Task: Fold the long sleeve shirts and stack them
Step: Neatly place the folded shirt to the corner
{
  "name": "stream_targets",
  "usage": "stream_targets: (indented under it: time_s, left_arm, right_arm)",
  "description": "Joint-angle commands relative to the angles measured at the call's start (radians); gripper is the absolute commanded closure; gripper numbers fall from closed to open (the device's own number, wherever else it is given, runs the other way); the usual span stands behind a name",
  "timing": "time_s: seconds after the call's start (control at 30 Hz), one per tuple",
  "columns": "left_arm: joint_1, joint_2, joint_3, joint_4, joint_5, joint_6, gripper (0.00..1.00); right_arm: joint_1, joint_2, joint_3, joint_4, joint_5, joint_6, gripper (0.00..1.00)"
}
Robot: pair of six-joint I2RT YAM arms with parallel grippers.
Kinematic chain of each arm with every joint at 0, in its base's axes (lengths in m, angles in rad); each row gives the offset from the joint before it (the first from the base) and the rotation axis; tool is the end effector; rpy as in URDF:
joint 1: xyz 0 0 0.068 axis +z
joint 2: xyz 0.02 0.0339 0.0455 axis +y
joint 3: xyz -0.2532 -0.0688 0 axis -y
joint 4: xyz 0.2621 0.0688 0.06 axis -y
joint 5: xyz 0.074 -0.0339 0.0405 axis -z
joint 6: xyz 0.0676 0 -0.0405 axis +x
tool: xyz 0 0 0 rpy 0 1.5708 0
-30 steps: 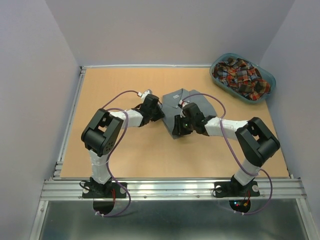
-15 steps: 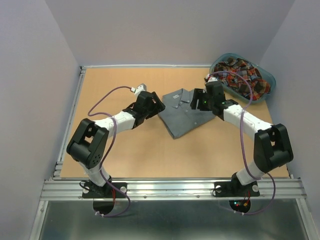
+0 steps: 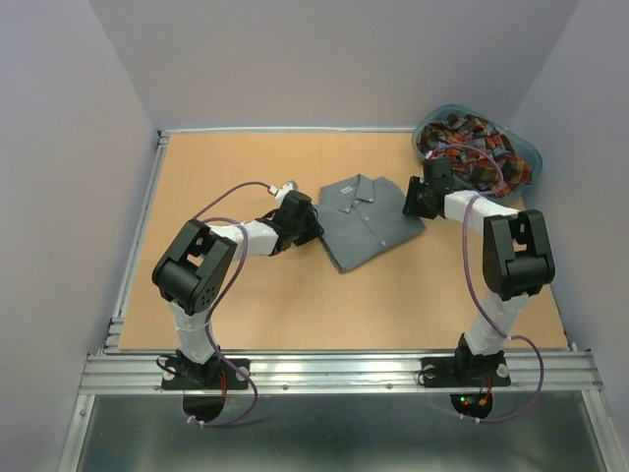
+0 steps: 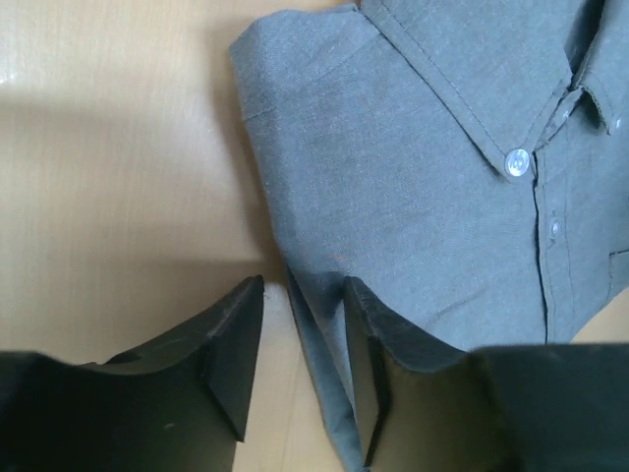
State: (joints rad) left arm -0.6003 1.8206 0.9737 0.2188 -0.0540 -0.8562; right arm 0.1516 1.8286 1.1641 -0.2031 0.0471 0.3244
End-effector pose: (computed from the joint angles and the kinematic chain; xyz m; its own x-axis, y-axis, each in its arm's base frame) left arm 0.3450 -0.2318 0.1191 -0.7166 -0.4235 -0.5542 -0.0202 0.8068 -0.5904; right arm 0.4151 0.0602 0.1360 -0.7532 0.2070 -0.6244 0.1259 0.9770 0.1721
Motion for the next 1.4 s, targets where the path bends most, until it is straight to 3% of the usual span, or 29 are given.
stream_targets:
  time_s: [0.0,0.13,0.23,0.3,0.33,0.43,0.63,0.8,0.93,1.07,1.17,1.37]
  left_arm:
    - [0.0,0.025,0.014,-0.041,-0.023,0.032,0.59]
    - [0.0,0.052,0.04,-0.068,-0.017,0.103,0.69]
    - [-0.003,0.072,0.066,-0.073,0.034,0.15,0.69]
    - [-0.009,0.089,0.077,-0.072,0.048,0.192,0.69]
    - [-0.019,0.097,0.089,-0.072,0.083,0.207,0.69]
    - [-0.061,0.117,0.118,-0.062,0.103,0.243,0.7]
    - [-0.174,0.18,0.245,-0.047,0.146,0.217,0.7]
    - [-0.291,0.282,0.39,-0.032,0.177,0.192,0.71]
    - [-0.305,0.316,0.447,-0.044,0.171,0.155,0.69]
    - [-0.277,0.188,0.296,-0.007,0.097,0.094,0.54]
    - [-0.234,0.051,0.159,0.019,0.071,0.046,0.3]
    - [-0.083,-0.183,0.045,-0.076,0.091,0.107,0.12]
  right_arm:
    - [0.0,-0.025,-0.042,0.007,0.016,0.01,0.65]
    - [-0.001,-0.071,-0.134,0.005,0.043,0.05,0.83]
    - [-0.001,-0.141,-0.19,-0.016,0.082,0.097,0.83]
    - [-0.001,-0.205,-0.23,-0.056,0.108,0.123,0.75]
    - [0.0,-0.235,-0.241,-0.067,0.115,0.136,0.61]
    - [0.002,-0.374,-0.262,-0.097,0.163,0.128,0.45]
    - [0.003,-0.61,-0.242,-0.14,0.165,0.085,0.37]
    - [0.003,-0.66,-0.251,-0.157,0.125,0.084,0.36]
    - [0.003,-0.62,-0.267,-0.157,0.115,0.065,0.36]
    - [0.003,-0.543,-0.253,-0.157,0.143,0.047,0.3]
    - [0.003,-0.461,-0.209,-0.157,0.157,0.025,0.26]
    - [-0.004,-0.29,-0.139,-0.156,0.306,-0.028,0.18]
